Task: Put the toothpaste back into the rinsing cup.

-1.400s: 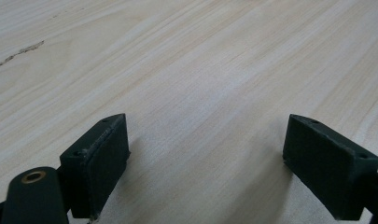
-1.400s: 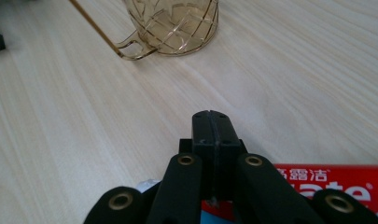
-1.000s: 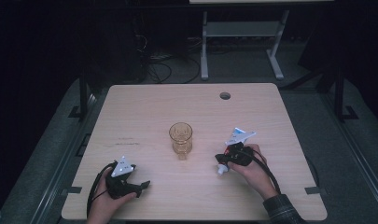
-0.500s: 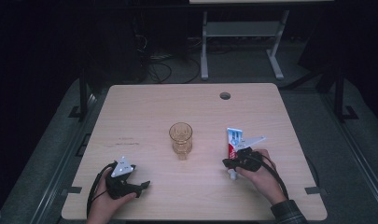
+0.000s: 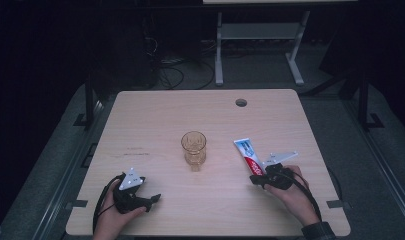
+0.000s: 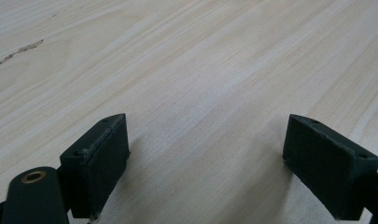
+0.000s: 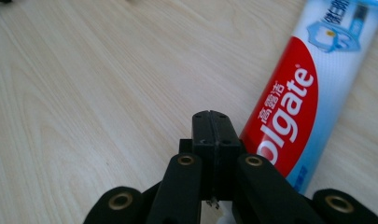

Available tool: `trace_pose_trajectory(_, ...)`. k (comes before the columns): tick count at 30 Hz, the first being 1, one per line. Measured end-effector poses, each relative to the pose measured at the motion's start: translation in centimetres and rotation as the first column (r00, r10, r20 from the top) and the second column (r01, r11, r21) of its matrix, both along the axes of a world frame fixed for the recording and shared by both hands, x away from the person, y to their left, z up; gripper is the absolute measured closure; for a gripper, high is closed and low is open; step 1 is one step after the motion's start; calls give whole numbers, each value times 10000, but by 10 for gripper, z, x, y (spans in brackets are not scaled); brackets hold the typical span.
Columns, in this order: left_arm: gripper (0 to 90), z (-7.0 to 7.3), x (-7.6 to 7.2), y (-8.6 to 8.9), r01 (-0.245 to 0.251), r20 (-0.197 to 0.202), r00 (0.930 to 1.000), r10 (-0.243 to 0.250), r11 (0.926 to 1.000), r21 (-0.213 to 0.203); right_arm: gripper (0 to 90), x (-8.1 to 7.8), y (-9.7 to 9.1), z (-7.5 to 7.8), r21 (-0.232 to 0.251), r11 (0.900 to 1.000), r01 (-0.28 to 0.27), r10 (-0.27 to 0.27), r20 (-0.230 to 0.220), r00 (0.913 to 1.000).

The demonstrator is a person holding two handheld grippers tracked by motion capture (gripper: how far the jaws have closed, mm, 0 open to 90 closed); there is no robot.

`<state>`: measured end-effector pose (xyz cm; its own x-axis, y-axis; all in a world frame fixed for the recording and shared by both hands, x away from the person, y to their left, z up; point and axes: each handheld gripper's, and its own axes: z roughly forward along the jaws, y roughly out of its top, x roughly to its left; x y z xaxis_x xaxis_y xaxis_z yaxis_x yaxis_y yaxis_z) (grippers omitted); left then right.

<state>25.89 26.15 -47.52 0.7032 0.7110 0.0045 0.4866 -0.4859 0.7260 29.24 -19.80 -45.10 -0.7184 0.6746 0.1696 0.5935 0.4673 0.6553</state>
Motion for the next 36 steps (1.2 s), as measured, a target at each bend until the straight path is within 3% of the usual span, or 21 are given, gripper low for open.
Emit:
trace_pose_trajectory(12, 136, 0, 0, 0, -3, 2, 10000, 3, 10000, -8, 899, -8, -27, 0, -61, 9980, 629, -629, -15, 9980)
trace_pose_trajectory(21, 136, 0, 0, 0, -1, -30, 10000, 1, 10000, -22, 887, -9, -29, 4, 213, 9981, 577, -580, 138, 9982)
trace_pose_trajectory(29, 136, 0, 0, 0, -1, -10, 10000, 1, 10000, -12, 684, -9, -32, 11, 633, 9946, 822, -850, 421, 9955)
trace_pose_trajectory(36, 136, 0, 0, 1, -17, -64, 10000, 17, 10000, -42, 489, -2, -32, 13, 656, 9916, 1113, -1161, 749, 9904)
